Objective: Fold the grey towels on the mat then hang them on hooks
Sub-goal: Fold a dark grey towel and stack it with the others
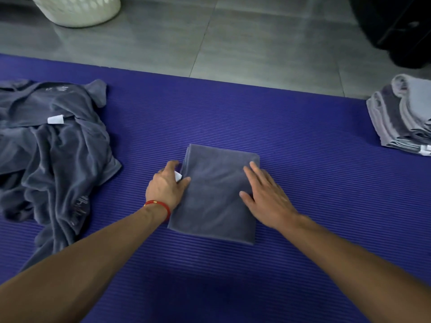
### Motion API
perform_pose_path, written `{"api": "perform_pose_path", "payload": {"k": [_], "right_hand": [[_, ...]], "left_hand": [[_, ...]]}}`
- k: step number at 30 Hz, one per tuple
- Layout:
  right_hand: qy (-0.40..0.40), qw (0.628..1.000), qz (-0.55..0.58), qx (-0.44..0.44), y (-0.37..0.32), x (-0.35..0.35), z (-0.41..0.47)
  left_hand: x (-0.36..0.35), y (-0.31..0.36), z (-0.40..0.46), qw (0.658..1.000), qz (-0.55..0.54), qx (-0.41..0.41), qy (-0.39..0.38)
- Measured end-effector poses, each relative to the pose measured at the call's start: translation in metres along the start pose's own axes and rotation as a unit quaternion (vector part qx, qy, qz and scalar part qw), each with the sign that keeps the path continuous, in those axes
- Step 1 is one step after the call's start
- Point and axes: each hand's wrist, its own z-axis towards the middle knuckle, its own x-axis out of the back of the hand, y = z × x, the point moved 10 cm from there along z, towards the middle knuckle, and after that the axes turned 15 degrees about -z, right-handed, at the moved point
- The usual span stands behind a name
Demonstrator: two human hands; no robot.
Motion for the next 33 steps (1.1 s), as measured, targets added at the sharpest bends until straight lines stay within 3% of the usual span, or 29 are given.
{"api": "perform_pose_path", "payload": {"k": [2,5,7,11,14,16,19,21,23,26,28,30,33], "right_hand": [[0.032,0.998,0.011,-0.056,0.003,-0.001,-0.018],[0.065,0.988,-0.036,-0.135,0.008,-0.007,-0.05],[0.041,0.985,-0.038,-0.163,0.008,-0.014,-0.065],[-0.037,0.98,0.048,-0.189,0.002,-0.036,-0.076],[-0.02,0.967,0.184,-0.176,-0.002,-0.034,-0.073],[-0.013,0.932,0.313,-0.183,-0.001,-0.03,-0.075],[0.002,0.824,0.521,-0.223,0.015,-0.027,-0.078],[0.051,0.752,0.609,-0.247,0.042,-0.019,-0.079],[0.128,0.7,0.646,-0.277,0.088,-0.001,-0.081],[0.168,0.644,0.697,-0.267,0.139,0.02,-0.081],[0.099,0.671,0.69,-0.252,0.142,0.006,-0.076],[0.014,0.747,0.613,-0.258,0.132,-0.025,-0.079],[-0.023,0.838,0.466,-0.283,0.121,-0.053,-0.098]], "left_hand": [[0.001,0.033,0.002,0.991,0.067,-0.115,0.011],[-0.02,0.089,0.004,0.92,0.216,-0.327,-0.01],[-0.04,0.102,0.022,0.885,0.277,-0.369,-0.06],[-0.076,0.089,0.068,0.891,0.269,-0.223,-0.291],[-0.087,0.1,0.076,0.87,0.309,-0.202,-0.327],[-0.091,0.106,0.076,0.862,0.334,-0.184,-0.335],[-0.078,0.101,0.074,0.874,0.302,-0.07,-0.373],[-0.066,0.09,0.059,0.886,0.145,0.04,-0.438],[-0.063,0.089,0.029,0.856,-0.075,0.132,-0.495],[-0.074,0.086,-0.015,0.811,-0.284,0.171,-0.483],[-0.091,0.066,-0.041,0.826,-0.302,0.178,-0.442],[-0.1,0.046,-0.059,0.852,-0.273,0.177,-0.409],[-0.095,0.035,-0.066,0.868,-0.261,0.174,-0.384]]}}
